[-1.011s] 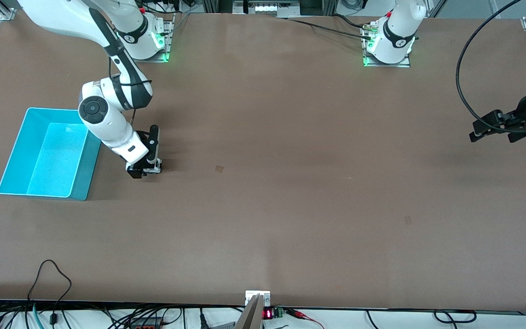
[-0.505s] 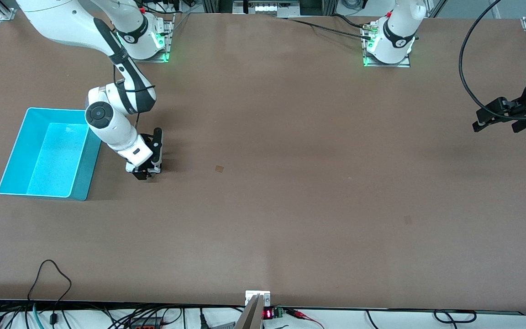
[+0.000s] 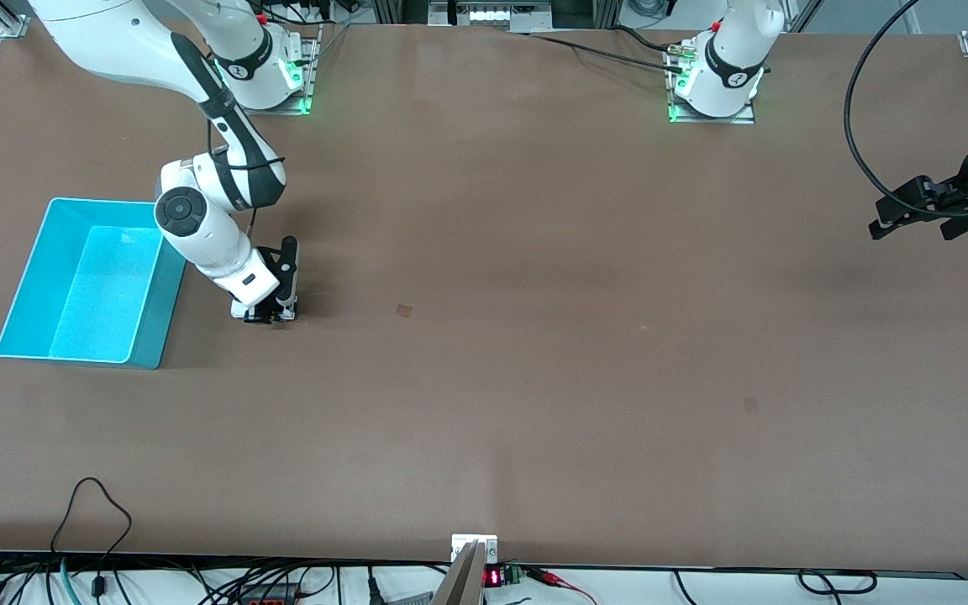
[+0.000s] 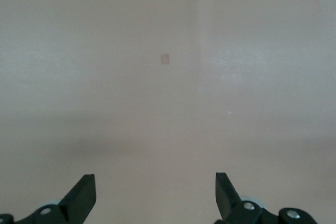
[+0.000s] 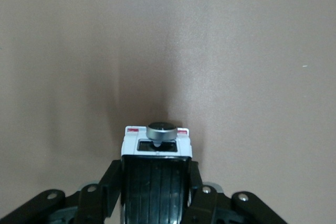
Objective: Wind and store white jeep toy
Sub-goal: 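Lower the right gripper onto the jeep and close it, then lift the jeep and carry it over the cyan bin with the right gripper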
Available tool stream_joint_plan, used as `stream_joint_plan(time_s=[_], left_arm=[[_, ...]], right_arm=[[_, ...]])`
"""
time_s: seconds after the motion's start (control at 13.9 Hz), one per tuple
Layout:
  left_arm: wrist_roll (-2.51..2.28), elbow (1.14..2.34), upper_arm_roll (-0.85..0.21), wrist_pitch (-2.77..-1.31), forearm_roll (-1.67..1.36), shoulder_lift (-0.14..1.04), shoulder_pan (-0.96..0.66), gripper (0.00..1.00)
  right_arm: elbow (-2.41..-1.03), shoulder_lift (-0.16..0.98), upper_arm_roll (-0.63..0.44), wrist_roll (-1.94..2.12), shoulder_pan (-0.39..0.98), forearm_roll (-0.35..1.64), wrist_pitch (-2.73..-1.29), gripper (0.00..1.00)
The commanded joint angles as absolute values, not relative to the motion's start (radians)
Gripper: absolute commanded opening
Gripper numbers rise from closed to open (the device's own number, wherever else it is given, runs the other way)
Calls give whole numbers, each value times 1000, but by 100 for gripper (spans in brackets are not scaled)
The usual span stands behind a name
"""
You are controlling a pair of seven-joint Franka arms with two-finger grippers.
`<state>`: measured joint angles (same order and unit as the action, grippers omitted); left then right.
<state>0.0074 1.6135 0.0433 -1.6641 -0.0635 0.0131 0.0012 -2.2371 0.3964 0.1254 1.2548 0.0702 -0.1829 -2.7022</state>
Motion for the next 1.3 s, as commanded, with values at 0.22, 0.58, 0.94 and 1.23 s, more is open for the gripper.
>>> stream_joint_plan(time_s=[0.22,0.58,0.94,1.23], left_arm=[[-6,1641,31,-1620,-55,-21,-12,100],[-8,1641,31,-1606,-25,-20,-11,100],[-9,1644,31,-1606,-26,-25,-11,100],[-11,1646,31,-1603,-29,-25,-2,100]], right_arm=[[-2232,345,124,1083,61,-187,-2694,2],[-2192,301,114,734,9,-181,-2611,0],[-2108,293,81,461,-8,-183,-2443,0],[-2060,287,75,243,-11,-181,-2341,0]])
